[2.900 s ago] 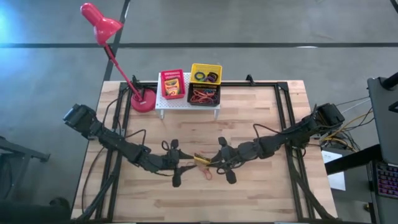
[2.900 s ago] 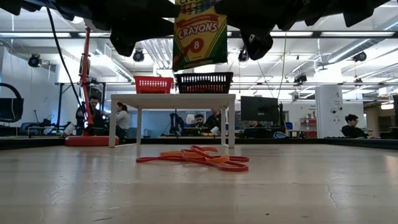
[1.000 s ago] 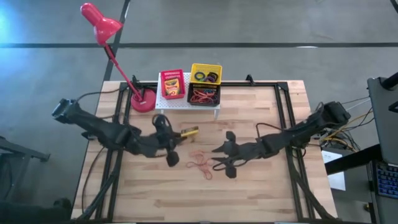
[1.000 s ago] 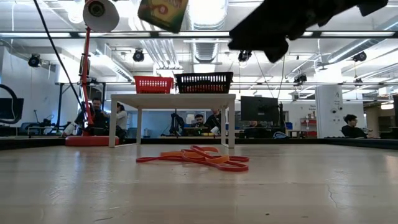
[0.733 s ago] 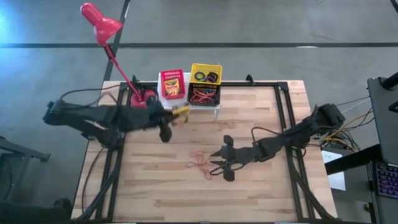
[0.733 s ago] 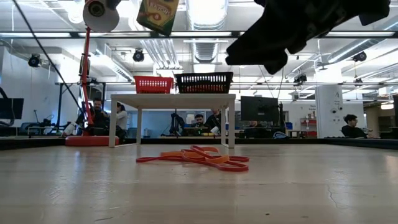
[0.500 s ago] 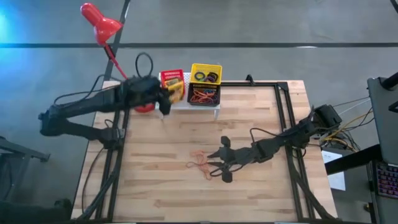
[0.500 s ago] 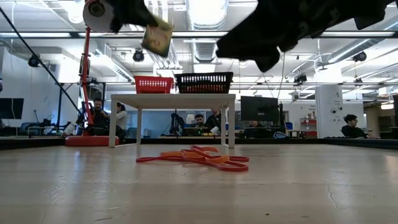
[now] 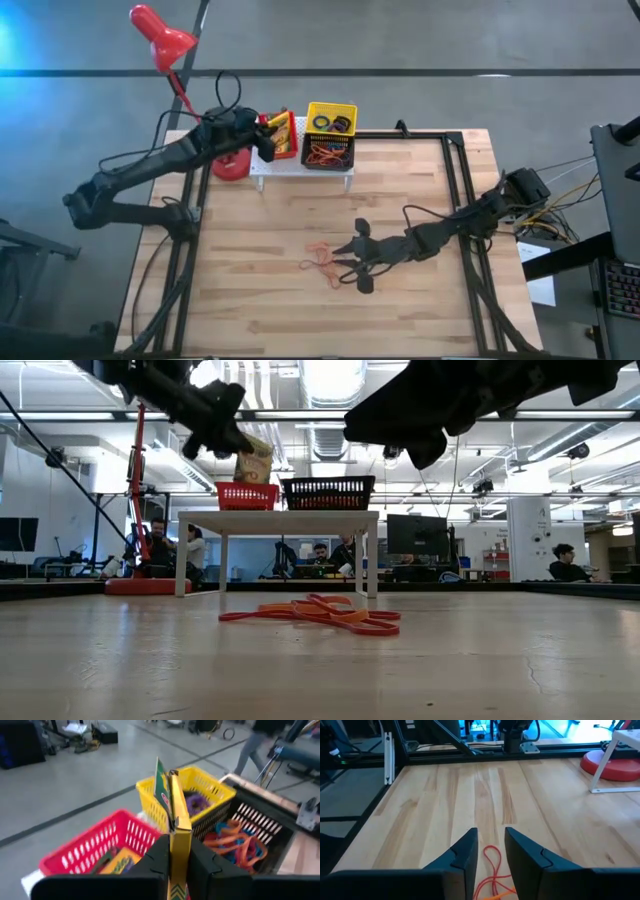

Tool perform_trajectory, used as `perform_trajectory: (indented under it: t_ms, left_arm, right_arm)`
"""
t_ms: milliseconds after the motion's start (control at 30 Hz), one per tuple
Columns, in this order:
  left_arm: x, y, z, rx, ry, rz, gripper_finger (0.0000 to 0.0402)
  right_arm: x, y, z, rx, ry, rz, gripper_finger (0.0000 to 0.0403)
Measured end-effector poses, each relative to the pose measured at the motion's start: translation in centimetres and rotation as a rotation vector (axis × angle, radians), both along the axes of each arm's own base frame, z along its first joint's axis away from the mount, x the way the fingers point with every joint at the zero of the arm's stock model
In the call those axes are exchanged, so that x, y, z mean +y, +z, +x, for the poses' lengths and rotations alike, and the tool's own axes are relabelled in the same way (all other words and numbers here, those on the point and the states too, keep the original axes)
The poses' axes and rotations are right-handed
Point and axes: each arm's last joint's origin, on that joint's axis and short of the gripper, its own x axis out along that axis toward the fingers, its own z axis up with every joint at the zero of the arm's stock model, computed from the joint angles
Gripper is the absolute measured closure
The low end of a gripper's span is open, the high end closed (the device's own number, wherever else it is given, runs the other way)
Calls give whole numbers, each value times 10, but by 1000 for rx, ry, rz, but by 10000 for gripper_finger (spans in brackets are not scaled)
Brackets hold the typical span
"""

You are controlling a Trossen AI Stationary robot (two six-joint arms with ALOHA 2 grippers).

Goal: Pick & Place Office Desk Supplies
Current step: Put the yellow crayon box into the red bin on the shelf

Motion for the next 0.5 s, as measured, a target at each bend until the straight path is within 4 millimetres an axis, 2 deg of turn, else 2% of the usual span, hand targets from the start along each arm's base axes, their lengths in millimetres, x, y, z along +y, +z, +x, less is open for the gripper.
perform_trajectory:
  t_ms: [233, 500]
  left_arm:
    - [4, -19, -6, -1, 18, -76, 363]
    - [15, -25, -15, -58, 14, -193, 362]
  right_arm:
    - [0, 0, 0, -5, 1, -1, 314]
    - [0, 1, 0, -6, 1, 0, 311]
